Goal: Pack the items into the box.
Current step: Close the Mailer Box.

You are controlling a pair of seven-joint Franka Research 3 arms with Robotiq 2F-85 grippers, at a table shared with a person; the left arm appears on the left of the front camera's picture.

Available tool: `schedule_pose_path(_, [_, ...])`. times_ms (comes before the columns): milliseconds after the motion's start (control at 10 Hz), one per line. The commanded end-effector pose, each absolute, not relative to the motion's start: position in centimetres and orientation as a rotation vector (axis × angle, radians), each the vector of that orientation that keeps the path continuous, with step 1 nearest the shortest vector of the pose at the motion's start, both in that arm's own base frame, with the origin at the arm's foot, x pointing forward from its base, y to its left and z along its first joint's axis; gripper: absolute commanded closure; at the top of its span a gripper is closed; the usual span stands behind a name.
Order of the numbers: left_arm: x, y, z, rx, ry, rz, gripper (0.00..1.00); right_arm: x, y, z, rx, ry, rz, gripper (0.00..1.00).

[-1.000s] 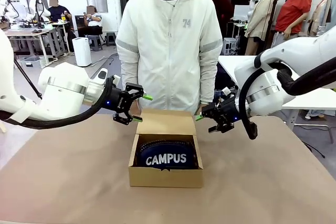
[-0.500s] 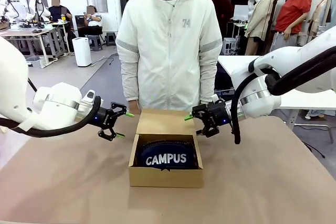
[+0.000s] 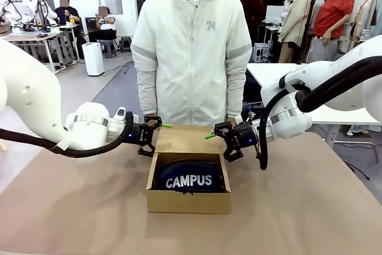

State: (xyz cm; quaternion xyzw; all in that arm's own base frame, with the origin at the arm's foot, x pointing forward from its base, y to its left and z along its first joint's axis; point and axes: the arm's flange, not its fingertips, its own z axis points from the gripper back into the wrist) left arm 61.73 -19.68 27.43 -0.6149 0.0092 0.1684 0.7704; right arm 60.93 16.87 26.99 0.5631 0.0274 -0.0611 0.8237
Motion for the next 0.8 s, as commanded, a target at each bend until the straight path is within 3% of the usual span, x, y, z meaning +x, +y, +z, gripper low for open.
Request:
schedule_pose_path(0, [62.0, -19.5, 27.1, -1.411, 0.024, 0.305, 0.0, 61.9, 16.2, 28.4, 1.277, 0.024, -0.178, 0.0])
schedule_pose_path(500, [60.1, -19.7, 32.0, -1.502, -0.05, 0.093, 0.0, 61.9, 16.2, 30.6, 1.301, -0.105, -0.083, 0.0])
schedule_pose_path(700, [60.0, -19.8, 32.0, -1.479, -0.048, 0.104, 0.39, 61.8, 16.3, 30.3, 1.325, -0.142, -0.048, 0.38])
